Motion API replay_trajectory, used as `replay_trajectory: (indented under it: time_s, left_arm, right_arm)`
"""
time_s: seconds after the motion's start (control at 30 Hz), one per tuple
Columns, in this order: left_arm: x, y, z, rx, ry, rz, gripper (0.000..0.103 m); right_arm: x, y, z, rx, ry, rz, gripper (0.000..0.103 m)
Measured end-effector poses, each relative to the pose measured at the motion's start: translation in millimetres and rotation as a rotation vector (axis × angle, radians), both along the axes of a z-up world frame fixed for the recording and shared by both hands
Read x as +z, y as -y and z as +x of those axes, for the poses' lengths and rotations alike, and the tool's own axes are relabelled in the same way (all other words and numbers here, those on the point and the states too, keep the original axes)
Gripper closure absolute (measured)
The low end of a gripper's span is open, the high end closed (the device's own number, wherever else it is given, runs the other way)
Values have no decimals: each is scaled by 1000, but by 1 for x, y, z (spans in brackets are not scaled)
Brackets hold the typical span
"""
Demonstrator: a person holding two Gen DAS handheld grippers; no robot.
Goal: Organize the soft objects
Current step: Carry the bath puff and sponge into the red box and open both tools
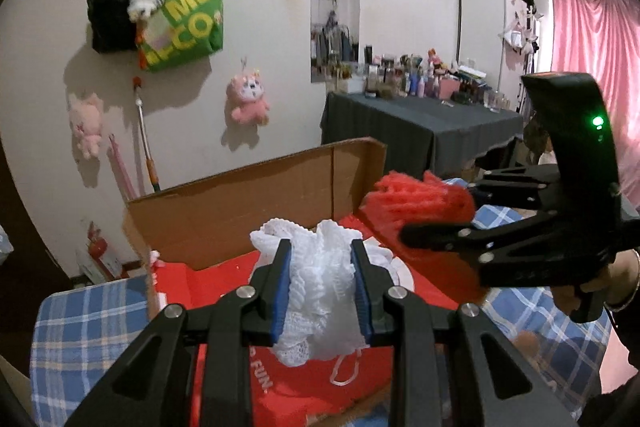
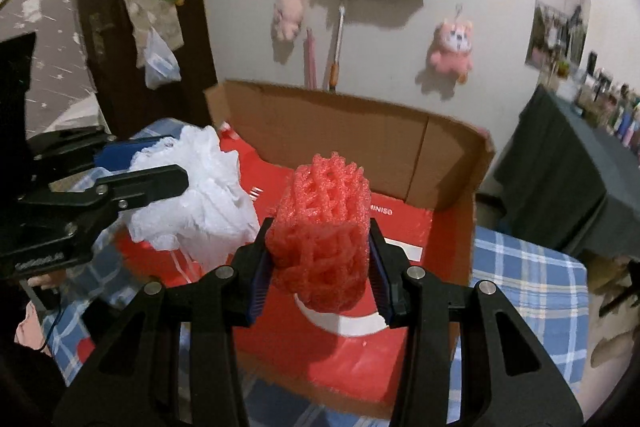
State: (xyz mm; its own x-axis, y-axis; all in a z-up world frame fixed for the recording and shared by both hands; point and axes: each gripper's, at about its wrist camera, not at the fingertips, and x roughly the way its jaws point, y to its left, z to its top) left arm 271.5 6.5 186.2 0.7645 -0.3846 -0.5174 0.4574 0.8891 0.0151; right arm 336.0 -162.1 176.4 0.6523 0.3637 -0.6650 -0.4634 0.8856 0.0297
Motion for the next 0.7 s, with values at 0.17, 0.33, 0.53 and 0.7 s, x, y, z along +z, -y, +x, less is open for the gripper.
replay_trajectory:
  time_s: [0.17,0.33,0.53,0.7]
  left_arm:
    - [-13,5,48,8,-76,14,73]
    - [-30,8,93,47,-140,40,73]
    - [-51,9,129,87,-196,76,73]
    - [-63,7,151,117,-228,91,73]
  right_arm:
    - [-25,-4,60,-46,-138,-10,63]
    - [-46,-6,106,-101,-228,-24,63]
    - [-66,-11,137,-145,-323,-29,63]
    - [-82,-11,155,-184,-354,-46,63]
